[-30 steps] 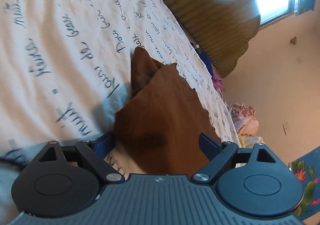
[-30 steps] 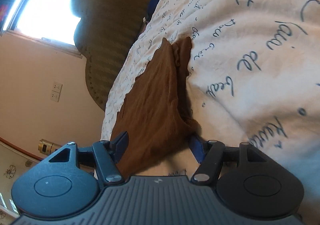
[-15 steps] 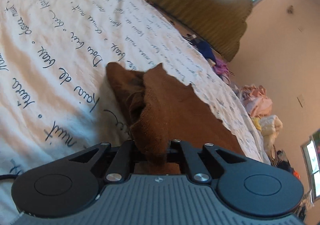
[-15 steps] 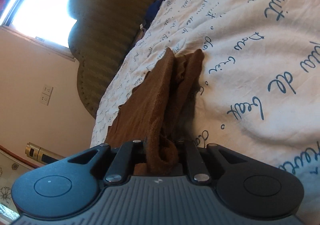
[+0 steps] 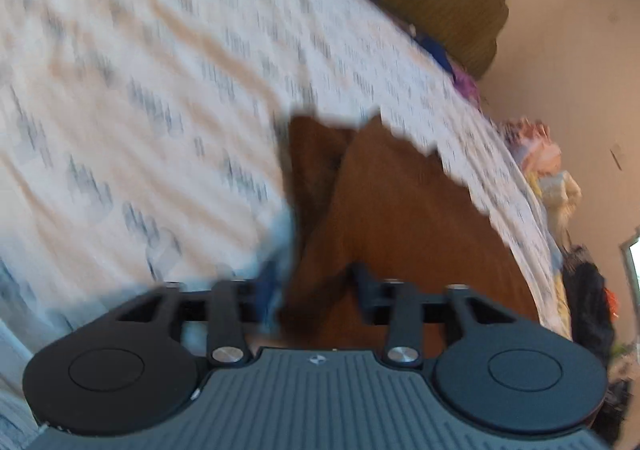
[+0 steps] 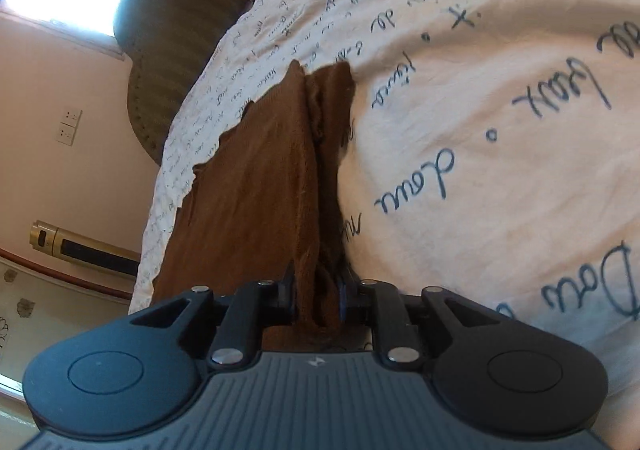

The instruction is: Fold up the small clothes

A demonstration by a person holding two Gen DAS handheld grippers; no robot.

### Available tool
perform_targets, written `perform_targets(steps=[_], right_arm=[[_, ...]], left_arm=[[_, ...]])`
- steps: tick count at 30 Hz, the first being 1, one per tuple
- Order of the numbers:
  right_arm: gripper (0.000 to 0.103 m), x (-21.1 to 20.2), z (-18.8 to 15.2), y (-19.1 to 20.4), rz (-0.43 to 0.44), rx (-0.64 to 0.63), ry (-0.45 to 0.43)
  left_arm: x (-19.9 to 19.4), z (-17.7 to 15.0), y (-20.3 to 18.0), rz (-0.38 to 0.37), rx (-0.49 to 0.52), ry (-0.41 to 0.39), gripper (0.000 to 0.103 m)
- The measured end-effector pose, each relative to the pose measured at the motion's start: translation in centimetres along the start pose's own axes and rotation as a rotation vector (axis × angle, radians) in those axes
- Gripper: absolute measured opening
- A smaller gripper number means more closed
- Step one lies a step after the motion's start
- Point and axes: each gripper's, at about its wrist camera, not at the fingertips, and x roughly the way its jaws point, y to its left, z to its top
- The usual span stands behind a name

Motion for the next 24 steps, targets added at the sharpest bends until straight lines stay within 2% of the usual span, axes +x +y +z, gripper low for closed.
perform_targets(steps=[1,2,3,5,6,8,9,12,13,15,16,17,18,19,20,21,22,24], right_arm=[[0.028,-0.8,0.9,0.3,-0.017,-0.011,-0.050],[0.040,-1.6,2.0,0.7,-0.037,-0.037,-0.117],[0.057,-2.2,3.2,1.3,-0.047,-0.066,-0.180],[0.068,-2.2,6.0,2.7,-0.041,-0.139,-0.269],[0.068,-1.3,7.6,3.6,-0.041,-0.180,-0.263],[0.068,1.9,10.2,5.4,-0.055,-0.252,-0.198],[0.068,3.7,11.2,6.2,-0.064,-0.281,-0.165],[0.067,9.4,13.2,8.1,-0.101,-0.362,-0.066],[0.067,11.1,13.6,8.6,-0.122,-0.390,-0.040],[0.065,13.7,13.9,9.1,-0.180,-0.443,0.012],[0.062,14.8,13.9,9.4,-0.213,-0.472,0.030],[0.050,15.7,13.5,9.4,-0.255,-0.506,0.048],[0.046,16.3,13.2,9.5,-0.295,-0.535,0.054],[0.045,16.6,12.9,9.9,-0.315,-0.565,0.042],[0.038,16.7,12.6,10.2,-0.337,-0.583,0.042],[0.033,16.7,12.4,10.3,-0.357,-0.603,0.039],[0.032,16.9,12.3,10.5,-0.371,-0.621,0.035],[0.031,17.1,12.0,10.7,-0.384,-0.642,0.032]], left_arm=[[-0.6,1.3,-0.7,0.024,0.039,-0.076,0.079],[-1.0,2.5,-1.5,0.042,0.083,-0.132,0.082],[-0.9,4.0,-2.5,0.064,0.130,-0.174,0.083],[0.2,6.5,-4.8,0.084,0.199,-0.219,0.083],[1.5,7.5,-6.0,0.074,0.257,-0.212,0.086],[5.1,9.0,-8.3,0.117,0.325,-0.172,0.082],[7.1,9.6,-9.3,0.116,0.350,-0.131,0.080],[13.1,10.4,-10.9,0.086,0.367,0.029,0.073],[14.9,10.2,-11.0,0.090,0.360,0.067,0.068],[17.6,9.5,-11.4,0.117,0.391,0.112,0.067],[18.5,9.2,-11.5,0.142,0.406,0.117,0.067],[19.0,8.8,-11.6,0.153,0.430,0.097,0.067],[19.1,8.5,-11.9,0.161,0.456,0.080,0.065],[19.1,8.2,-12.1,0.166,0.476,0.074,0.058],[18.9,8.0,-12.1,0.163,0.489,0.066,0.054],[18.8,7.9,-12.1,0.156,0.500,0.061,0.040],[18.6,7.8,-12.4,0.149,0.510,0.060,0.029],[18.4,7.7,-12.8,0.152,0.530,0.059,0.018]])
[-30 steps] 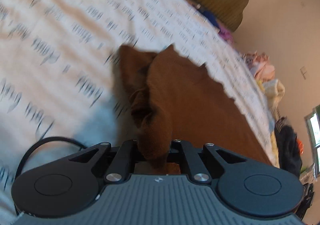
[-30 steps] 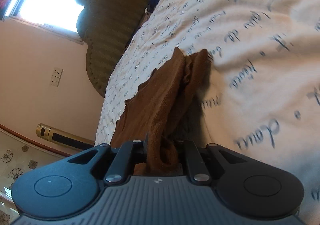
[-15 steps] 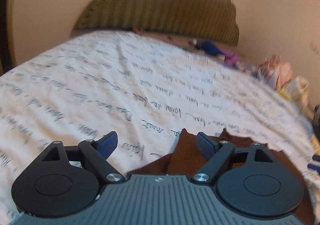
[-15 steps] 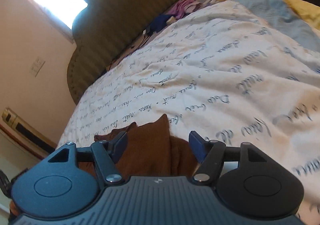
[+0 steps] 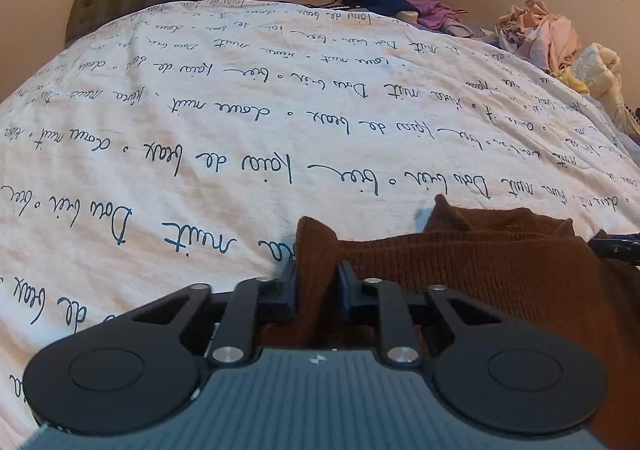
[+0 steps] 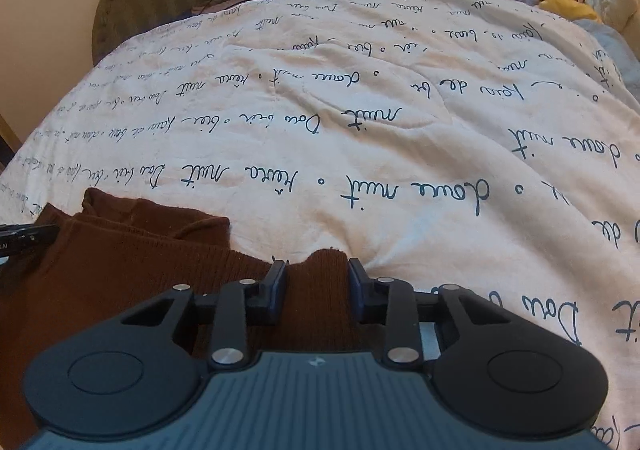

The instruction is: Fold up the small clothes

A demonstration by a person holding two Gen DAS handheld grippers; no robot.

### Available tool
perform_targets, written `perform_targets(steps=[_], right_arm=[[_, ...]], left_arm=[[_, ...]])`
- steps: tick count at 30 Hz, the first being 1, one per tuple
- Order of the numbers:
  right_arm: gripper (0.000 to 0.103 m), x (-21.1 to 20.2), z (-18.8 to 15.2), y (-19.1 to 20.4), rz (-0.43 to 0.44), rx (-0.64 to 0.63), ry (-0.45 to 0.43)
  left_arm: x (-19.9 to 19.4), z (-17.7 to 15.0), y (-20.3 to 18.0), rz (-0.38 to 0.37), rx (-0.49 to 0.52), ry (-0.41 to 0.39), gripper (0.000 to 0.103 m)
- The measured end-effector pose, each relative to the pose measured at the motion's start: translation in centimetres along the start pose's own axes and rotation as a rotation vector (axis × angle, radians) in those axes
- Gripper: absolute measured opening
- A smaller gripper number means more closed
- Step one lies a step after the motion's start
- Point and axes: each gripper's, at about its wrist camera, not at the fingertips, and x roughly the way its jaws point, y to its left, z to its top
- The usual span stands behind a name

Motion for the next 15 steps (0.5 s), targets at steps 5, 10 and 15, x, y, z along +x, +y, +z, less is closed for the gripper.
perform_targets(steps=[5,10,15], right_arm=[[0.029,-0.1,0.0,0.4,-0.018,-0.020,-0.008],[0.021,-0.2,0.1,0.6,-0.021,-0.035,-0.018],[0.012,-2.3,1.2,0.4,-0.033,-0.037,-0.097]], left_arm=[[-0.2,0.2,-0.7,0.034,0.017,-0.010,0.014],[-0.9,0.5,-0.5,0.052,-0.013,-0.039,0.010],[-1.4,1.2,0.5,0.076,-0.050,-0.045,0.010]])
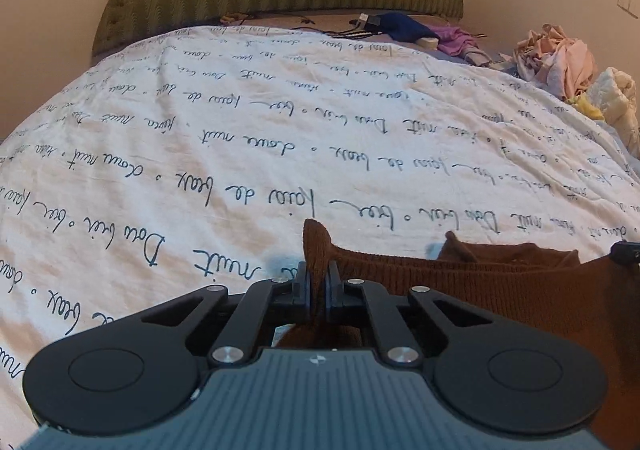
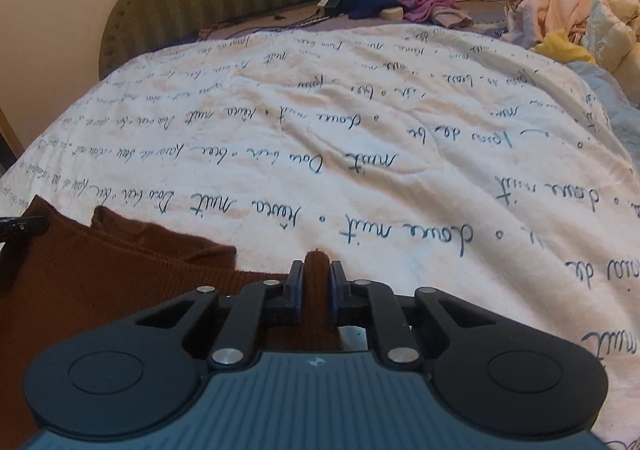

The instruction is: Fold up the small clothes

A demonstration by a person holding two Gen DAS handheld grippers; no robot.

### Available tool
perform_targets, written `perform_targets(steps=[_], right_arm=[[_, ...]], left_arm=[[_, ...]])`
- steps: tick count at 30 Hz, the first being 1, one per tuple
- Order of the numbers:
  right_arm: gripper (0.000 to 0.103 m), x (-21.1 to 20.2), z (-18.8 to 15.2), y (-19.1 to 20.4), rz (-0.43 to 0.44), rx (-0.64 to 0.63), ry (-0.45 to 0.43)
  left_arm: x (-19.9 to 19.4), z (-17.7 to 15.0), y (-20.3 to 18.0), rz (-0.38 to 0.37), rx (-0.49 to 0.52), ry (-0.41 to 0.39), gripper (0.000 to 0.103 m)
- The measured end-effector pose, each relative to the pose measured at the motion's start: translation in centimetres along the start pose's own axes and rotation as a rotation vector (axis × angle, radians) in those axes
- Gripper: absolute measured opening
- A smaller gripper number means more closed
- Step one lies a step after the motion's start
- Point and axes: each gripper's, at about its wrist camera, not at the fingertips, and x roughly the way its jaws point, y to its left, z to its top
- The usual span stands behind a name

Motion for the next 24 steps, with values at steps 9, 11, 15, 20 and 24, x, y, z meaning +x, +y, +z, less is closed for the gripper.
perform_targets(steps=[9,11,15,20,24], right_arm=[[0.013,1.8,-1.4,-2.5,0.006,0.134,-0.025],[0.014,-0.3,-1.4,-2.9,0.027,0.176,-0.073],[0.049,-3.5,-1.3,-3.0,0.103,0.181,-0.126],[0.080,-1.0,-1.0,-3.0,0.101,0.161,-0.014],[0.037,0.9,-1.4,-2.9,0.181,0.169,0.052]], left_arm=[[0.3,-2.3,-2.9,0.182,0.192,-0.090,0.016],[-1.8,-2.3,-3.2,0.168,0.217,-0.151,0.019],[-3.2,-1.5,-3.1,0.104,0.189,-0.172,0.077],[0.2,0.2,-0.1,0.028,-0.017,-0.025,0.068],[2.0,0.4,1.7,-0.045,-0.091,0.070,0.042]])
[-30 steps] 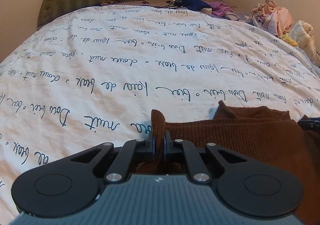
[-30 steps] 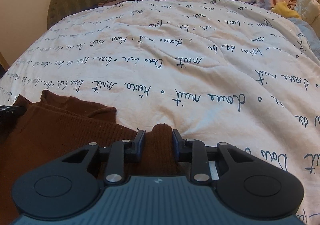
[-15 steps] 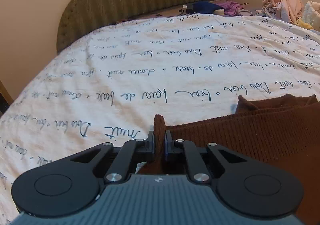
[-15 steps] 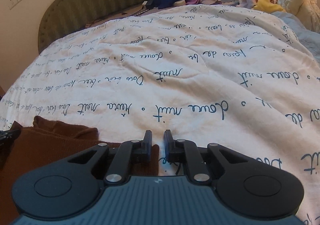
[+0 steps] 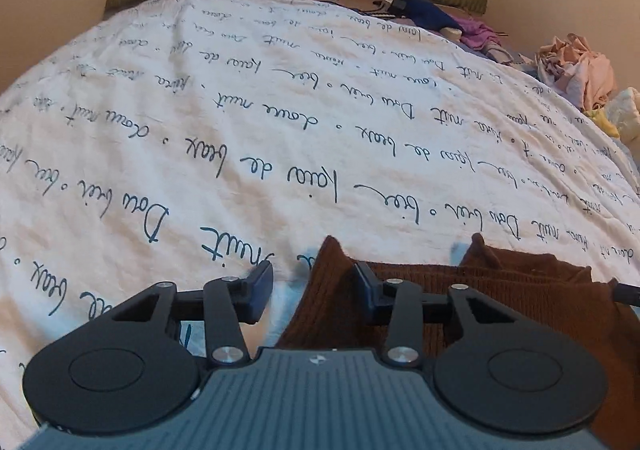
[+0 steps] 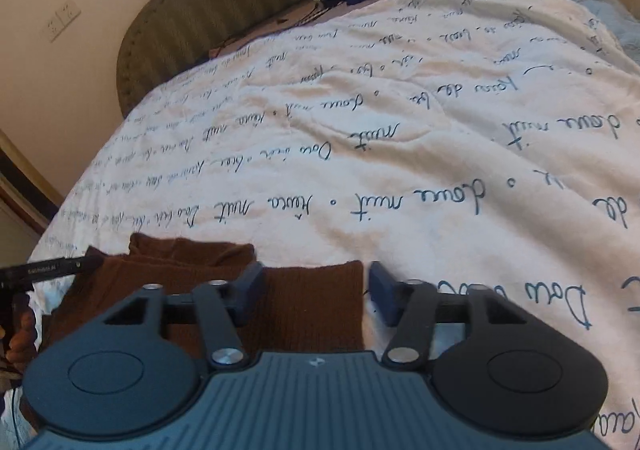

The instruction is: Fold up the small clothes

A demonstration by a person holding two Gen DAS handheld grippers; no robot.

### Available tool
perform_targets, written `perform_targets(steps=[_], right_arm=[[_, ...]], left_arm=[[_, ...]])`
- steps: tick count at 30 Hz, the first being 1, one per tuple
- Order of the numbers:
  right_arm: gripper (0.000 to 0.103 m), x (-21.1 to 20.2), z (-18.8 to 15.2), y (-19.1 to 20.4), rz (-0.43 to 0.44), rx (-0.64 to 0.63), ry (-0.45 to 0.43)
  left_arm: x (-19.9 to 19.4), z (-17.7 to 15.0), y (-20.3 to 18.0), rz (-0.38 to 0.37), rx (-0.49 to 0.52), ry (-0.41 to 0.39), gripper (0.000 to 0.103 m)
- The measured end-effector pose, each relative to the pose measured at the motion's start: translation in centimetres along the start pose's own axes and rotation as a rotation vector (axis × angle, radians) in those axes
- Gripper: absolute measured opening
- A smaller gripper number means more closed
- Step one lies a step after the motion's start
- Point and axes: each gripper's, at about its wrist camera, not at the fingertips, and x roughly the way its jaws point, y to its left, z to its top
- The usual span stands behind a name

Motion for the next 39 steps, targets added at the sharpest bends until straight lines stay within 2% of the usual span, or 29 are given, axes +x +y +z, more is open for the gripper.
perform_targets(steps=[2,3,5,8,10,12,15,17,19,21,22,23,24,25,26,27,28,30,32,33,35,37,39], right_arm=[[0.036,0.9,-0.1,0.6,-0.030,-0.045,0.028],[0.027,1.3,-0.1,0.7,-0.023,-0.061,0.035],[0.012,1.6,0.1,0.7,0.011,-0.061,0.052],[0.010,0.7,0.8,0.7,0.029,-0.059,0.006],[0.010,-1.0,1.5,0.1,0.041,-0.029,-0.071],[0.009,-1.6,1.8,-0.6,0.048,0.013,-0.108],[0.006,0.7,1.2,-0.9,-0.024,-0.007,-0.051],[0.006,2.1,0.1,-1.2,-0.019,0.015,-0.036],[0.007,1.8,-0.1,-1.5,-0.018,0.063,-0.057],[0.009,0.3,0.1,-1.5,-0.040,0.099,-0.077],[0.009,-0.9,0.2,-1.3,-0.067,0.102,-0.111],[0.013,-2.5,0.1,-0.6,-0.091,0.093,-0.155],[0.013,-3.9,-0.2,0.3,-0.091,0.077,-0.197],[0.013,-5.1,-0.7,1.5,-0.059,0.053,-0.229],[0.013,-5.7,-1.2,3.0,-0.006,0.013,-0.233],[0.018,-5.6,-1.8,4.4,0.026,-0.023,-0.223],[0.020,-5.0,-2.6,5.8,0.031,-0.048,-0.201],[0.023,-2.4,-4.1,7.3,-0.014,-0.085,-0.137],[0.022,0.1,-5.8,7.0,-0.124,-0.103,-0.071],[0.022,0.1,-6.8,6.4,-0.116,-0.126,-0.119],[0.021,-0.8,-8.4,4.7,-0.109,-0.125,-0.194],[0.021,-1.5,-8.7,2.8,-0.053,-0.034,-0.218],[0.021,-1.3,-8.1,2.7,-0.051,-0.028,-0.212]], left_arm=[[0.1,0.1,-0.1,-0.061,0.020,0.009,0.041],[0.2,0.1,-0.1,-0.085,0.023,0.015,0.035],[0.4,0.4,-0.1,-0.086,0.022,0.018,0.004],[-0.7,1.0,0.2,-0.064,-0.004,-0.054,0.005],[-1.9,1.4,0.5,-0.052,-0.005,-0.115,0.005],[-1.6,1.7,0.8,-0.014,-0.006,-0.118,0.005],[1.2,0.6,0.8,0.087,0.021,-0.046,0.006],[1.0,-0.2,0.3,0.120,0.056,-0.088,0.008],[0.0,-0.3,-0.1,0.150,0.072,-0.115,0.024],[-2.2,-0.6,-0.7,0.194,0.089,-0.167,0.033],[-3.8,-1.0,-1.2,0.204,0.092,-0.210,0.044],[-5.3,-1.6,-1.7,0.183,0.094,-0.248,0.049],[-6.8,-2.5,-2.5,0.147,0.096,-0.277,0.059],[-7.9,-3.4,-3.3,0.108,0.100,-0.293,0.068],[-8.5,-4.5,-4.4,0.072,0.109,-0.294,0.070],[-8.7,-5.4,-5.5,0.053,0.125,-0.285,0.071],[-8.4,-6.3,-6.5,0.043,0.150,-0.267,0.071],[-6.5,-7.8,-8.1,0.070,0.210,-0.203,0.070],[-4.9,-8.7,-8.0,0.116,0.244,-0.135,0.070],[-4.2,-9.0,-7.2,0.117,0.253,-0.133,0.072],[-3.7,-10.3,-5.3,0.130,0.259,-0.187,0.088],[-3.5,-9.5,-4.4,0.093,0.203,-0.161,0.089],[-3.4,-9.4,-5.1,0.126,0.230,-0.165,0.090]])
